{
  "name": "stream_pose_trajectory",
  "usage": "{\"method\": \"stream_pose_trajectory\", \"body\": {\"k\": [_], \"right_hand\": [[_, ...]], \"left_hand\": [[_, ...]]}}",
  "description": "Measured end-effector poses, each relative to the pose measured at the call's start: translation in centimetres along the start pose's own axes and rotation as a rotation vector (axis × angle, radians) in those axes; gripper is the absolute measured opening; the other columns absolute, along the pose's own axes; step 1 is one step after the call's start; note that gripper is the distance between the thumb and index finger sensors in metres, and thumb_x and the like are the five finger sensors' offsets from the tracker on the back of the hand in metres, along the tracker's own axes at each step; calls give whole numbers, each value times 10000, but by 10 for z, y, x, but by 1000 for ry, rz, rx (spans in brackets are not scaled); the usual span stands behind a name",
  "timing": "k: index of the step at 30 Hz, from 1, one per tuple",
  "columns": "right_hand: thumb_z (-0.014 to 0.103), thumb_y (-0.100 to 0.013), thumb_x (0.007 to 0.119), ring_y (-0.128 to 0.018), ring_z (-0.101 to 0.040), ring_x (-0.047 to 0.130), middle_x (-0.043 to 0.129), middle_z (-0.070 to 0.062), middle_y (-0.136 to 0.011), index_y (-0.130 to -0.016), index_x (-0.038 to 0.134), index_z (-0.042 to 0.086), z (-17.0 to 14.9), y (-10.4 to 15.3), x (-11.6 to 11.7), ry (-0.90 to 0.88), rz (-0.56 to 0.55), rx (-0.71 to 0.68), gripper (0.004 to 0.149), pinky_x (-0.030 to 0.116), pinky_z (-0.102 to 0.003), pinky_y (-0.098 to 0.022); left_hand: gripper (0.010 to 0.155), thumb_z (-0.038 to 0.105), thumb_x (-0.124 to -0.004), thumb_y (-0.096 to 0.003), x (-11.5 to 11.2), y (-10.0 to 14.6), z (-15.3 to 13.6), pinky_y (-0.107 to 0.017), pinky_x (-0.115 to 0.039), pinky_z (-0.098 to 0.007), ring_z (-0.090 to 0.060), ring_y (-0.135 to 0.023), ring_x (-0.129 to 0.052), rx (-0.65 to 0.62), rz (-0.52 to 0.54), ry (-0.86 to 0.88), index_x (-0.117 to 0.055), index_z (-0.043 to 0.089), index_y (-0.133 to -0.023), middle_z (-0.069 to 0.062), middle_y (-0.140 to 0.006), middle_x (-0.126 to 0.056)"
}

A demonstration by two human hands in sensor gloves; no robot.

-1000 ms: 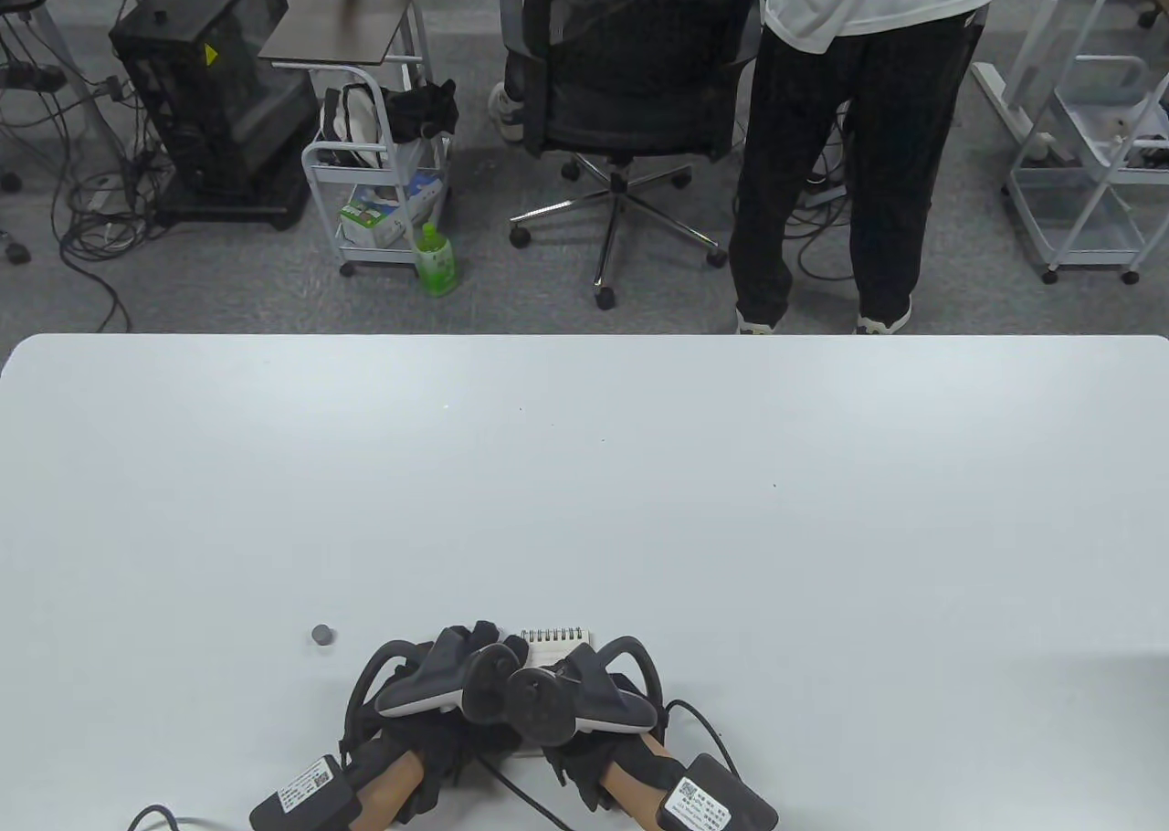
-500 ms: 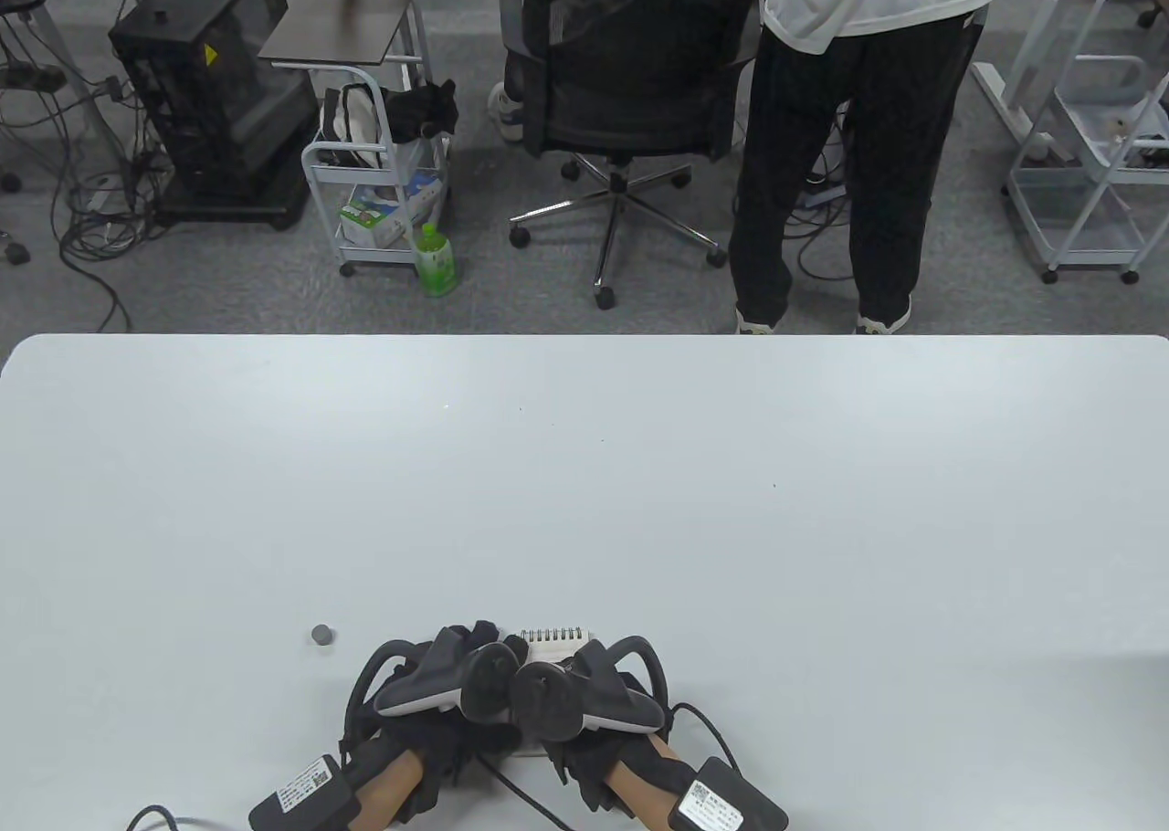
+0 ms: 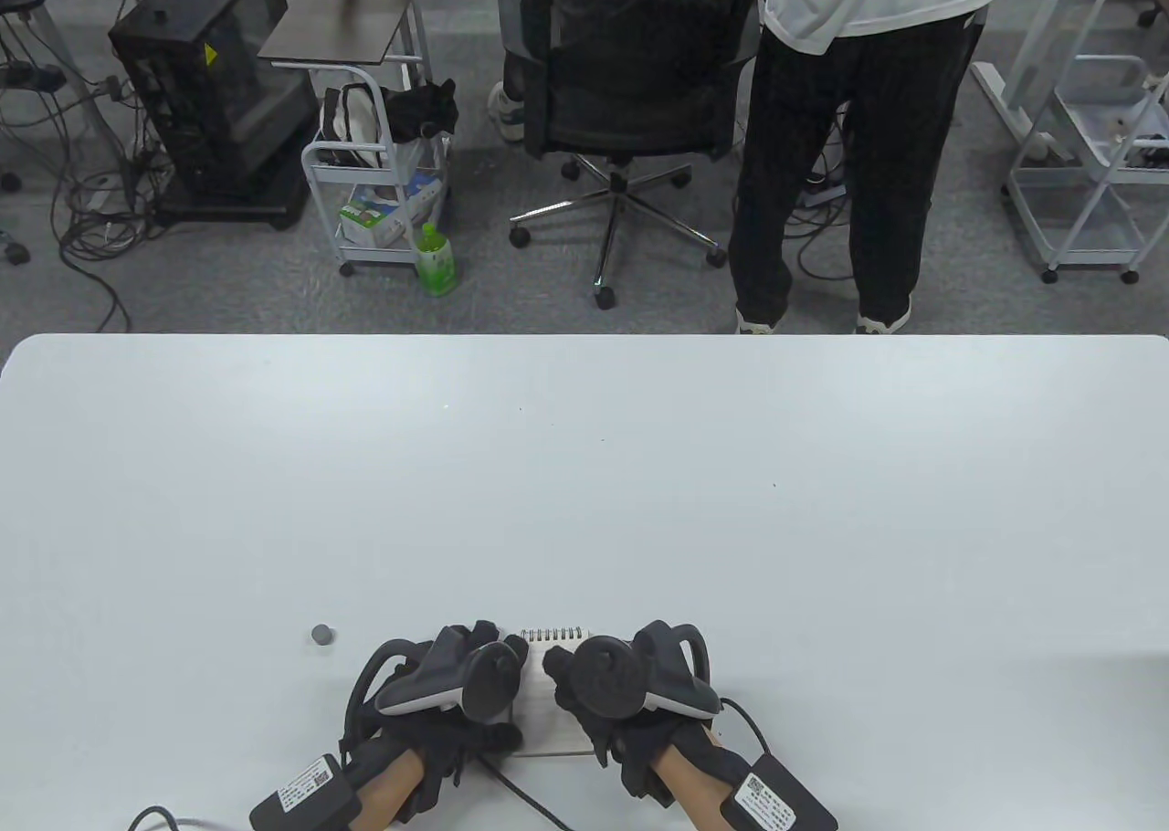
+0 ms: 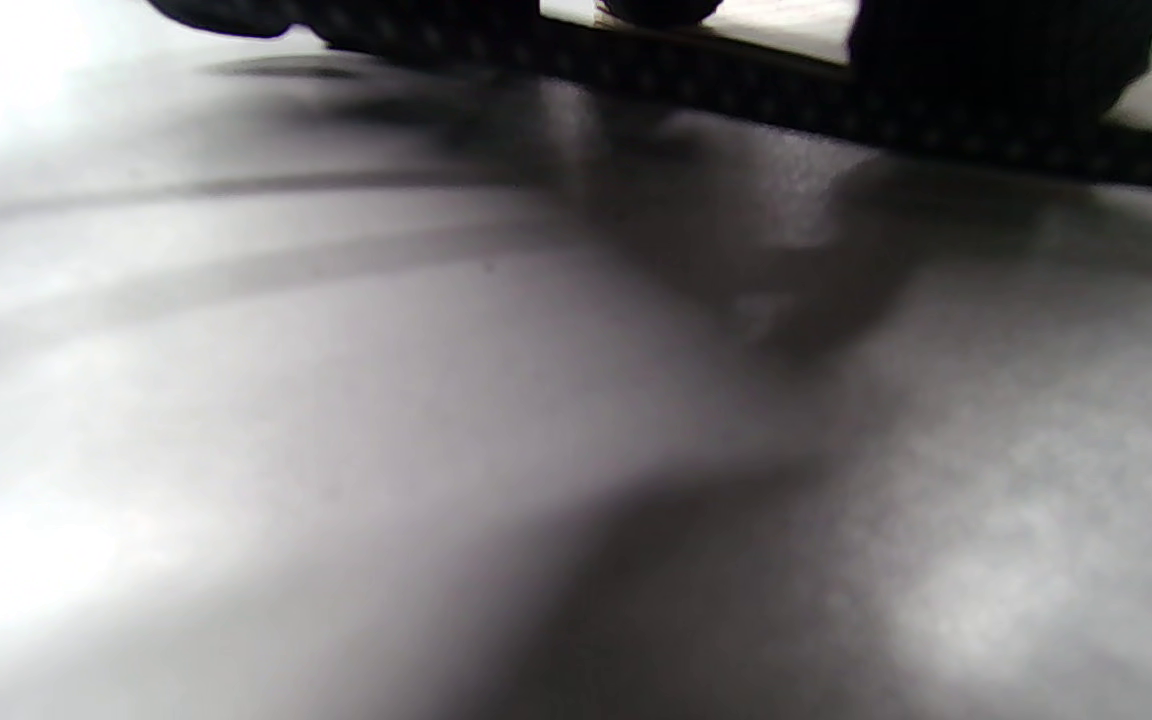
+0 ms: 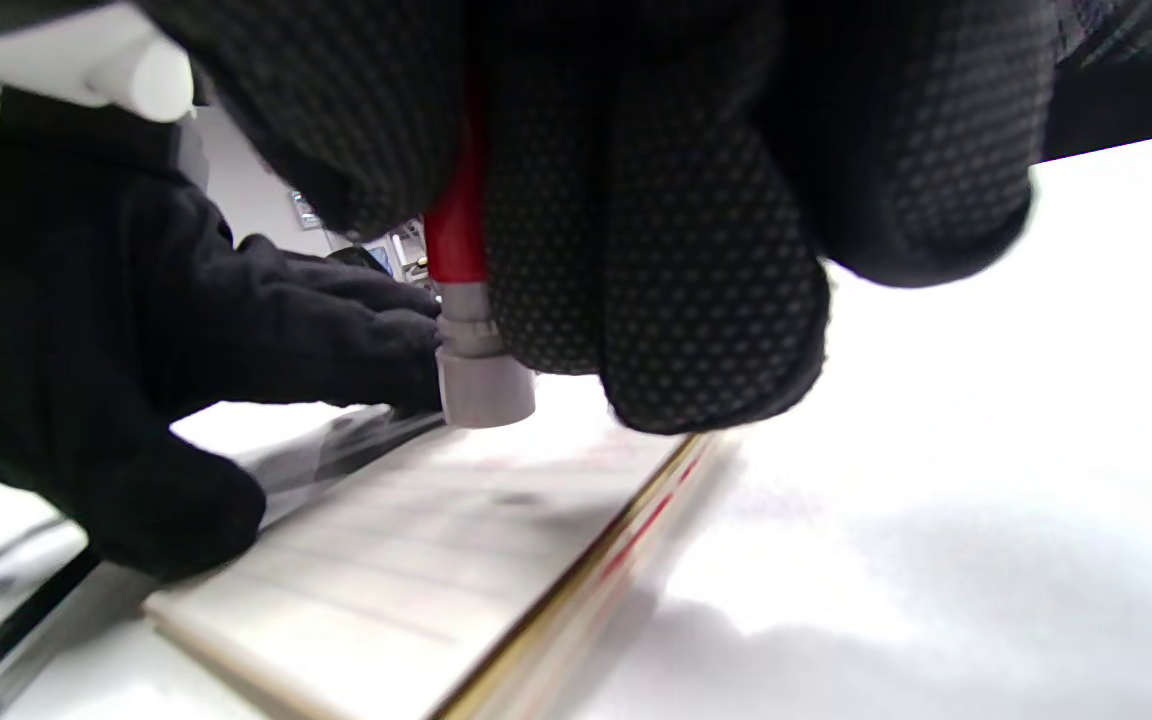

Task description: Stamp flower pattern stamp onto notebook

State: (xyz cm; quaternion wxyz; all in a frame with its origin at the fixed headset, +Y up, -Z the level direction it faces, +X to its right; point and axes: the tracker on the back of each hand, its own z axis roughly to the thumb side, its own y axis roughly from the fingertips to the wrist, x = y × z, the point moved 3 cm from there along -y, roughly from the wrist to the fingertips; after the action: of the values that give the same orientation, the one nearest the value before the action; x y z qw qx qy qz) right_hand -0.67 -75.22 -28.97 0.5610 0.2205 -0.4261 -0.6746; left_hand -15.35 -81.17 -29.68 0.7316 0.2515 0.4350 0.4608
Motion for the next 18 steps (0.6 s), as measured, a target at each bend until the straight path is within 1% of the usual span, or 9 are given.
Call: {"method": "stream_pose_trajectory", "body": {"k": [8,18], "right_hand": [[288,-403,838,-465,-330,1071,949,-166,-662,-857,828,168,8,-3,11,27,20,-25,470,843,-524,-430],[284,-405,836,-466,-333,1068,946,-170,-661,-859,825,161,10,-4,14,37,23,-22,470,840,-528,-431]], "left_hand": [[896,627,-665,-363,0,0,0,-664,-426,-654,-485,-991,-350,-1,2,2,-301,219,-1074,-184,-1124,-259],[896,628,-663,-364,0,0,0,-664,-427,-652,-486,-990,-348,-2,3,2,-300,220,-1074,-185,-1124,-258]]}}
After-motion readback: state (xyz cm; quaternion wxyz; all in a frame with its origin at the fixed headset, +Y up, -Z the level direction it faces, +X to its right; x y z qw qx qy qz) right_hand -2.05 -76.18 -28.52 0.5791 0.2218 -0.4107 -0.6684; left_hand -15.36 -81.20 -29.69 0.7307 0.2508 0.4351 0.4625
